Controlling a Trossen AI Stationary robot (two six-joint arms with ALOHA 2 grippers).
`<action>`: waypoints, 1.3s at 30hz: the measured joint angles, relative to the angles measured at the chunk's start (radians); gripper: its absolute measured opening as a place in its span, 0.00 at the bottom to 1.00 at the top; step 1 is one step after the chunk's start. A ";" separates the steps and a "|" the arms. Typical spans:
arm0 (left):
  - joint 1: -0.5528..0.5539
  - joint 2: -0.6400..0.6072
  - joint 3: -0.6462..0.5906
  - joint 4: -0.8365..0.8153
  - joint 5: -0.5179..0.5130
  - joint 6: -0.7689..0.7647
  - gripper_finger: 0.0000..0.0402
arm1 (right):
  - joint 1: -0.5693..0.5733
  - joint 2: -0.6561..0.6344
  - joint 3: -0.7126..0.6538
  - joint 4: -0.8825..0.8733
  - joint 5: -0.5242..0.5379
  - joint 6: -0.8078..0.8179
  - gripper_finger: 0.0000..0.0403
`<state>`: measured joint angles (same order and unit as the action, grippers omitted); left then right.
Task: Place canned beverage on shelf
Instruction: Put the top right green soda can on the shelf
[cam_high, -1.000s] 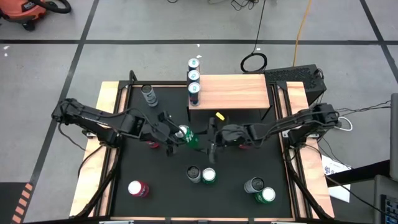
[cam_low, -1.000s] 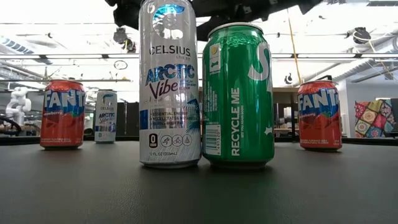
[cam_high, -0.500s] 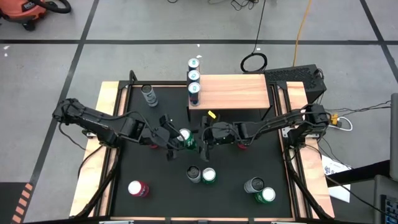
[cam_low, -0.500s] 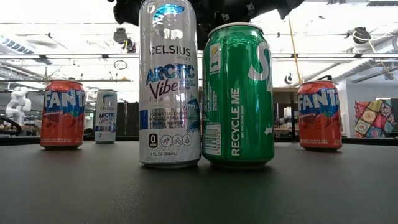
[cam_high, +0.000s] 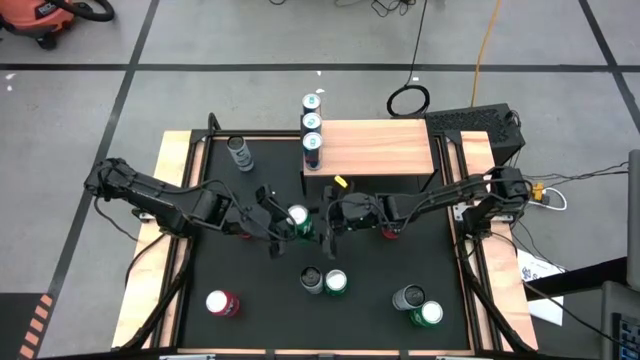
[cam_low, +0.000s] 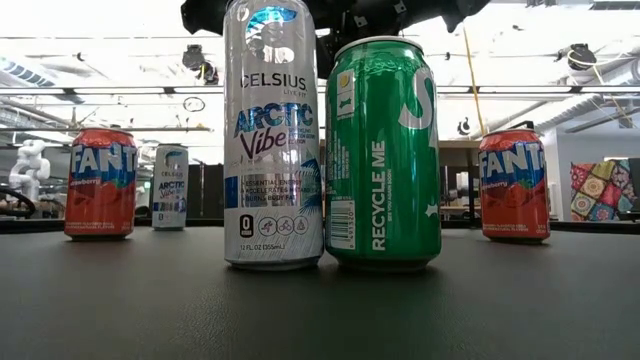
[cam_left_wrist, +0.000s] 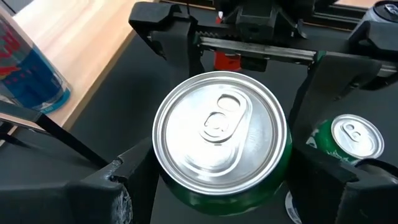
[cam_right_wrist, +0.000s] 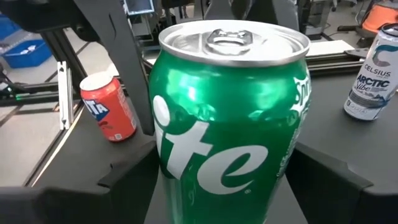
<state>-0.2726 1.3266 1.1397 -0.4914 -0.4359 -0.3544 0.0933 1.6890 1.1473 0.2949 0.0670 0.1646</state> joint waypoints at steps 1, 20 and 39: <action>0.000 0.000 0.000 0.000 -0.005 -0.003 0.67 | 0.000 0.000 0.000 0.004 0.001 0.002 0.77; -0.019 0.000 0.000 0.016 -0.053 -0.030 0.68 | 0.000 0.000 0.000 0.029 0.012 0.021 0.71; -0.086 -0.090 -0.009 -0.031 -0.209 0.018 0.99 | -0.010 -0.284 -0.349 0.237 0.096 -0.129 0.72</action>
<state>-0.3586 1.2369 1.1305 -0.5225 -0.6448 -0.3365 0.0830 1.4052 0.7978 0.5321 0.1625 0.0353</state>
